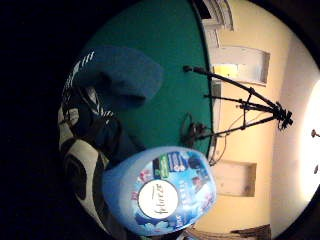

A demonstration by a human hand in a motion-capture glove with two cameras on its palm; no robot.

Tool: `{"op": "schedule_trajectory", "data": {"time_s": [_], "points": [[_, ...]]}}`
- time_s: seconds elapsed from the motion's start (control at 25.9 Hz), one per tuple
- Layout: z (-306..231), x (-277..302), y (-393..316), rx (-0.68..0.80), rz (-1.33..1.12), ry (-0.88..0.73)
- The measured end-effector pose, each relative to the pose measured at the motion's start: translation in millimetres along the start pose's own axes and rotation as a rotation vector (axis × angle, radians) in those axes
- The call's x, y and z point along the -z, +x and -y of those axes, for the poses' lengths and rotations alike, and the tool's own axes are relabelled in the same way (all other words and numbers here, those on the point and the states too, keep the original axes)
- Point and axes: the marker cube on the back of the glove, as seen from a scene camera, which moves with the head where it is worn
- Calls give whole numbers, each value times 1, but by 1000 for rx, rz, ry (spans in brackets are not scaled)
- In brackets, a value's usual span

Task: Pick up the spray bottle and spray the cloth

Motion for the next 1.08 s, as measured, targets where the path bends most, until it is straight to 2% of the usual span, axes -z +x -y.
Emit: {"op": "schedule_trajectory", "data": {"time_s": [0.27,0.5,0.73,0.89,0.97,1.08], "points": [[2,9,3,-96,45,24],[-23,43,67,-248,178,169],[-69,76,157,-566,591,409],[-101,81,187,-750,931,576],[-115,78,194,-782,1110,631],[-123,67,196,-719,1332,744]]}}
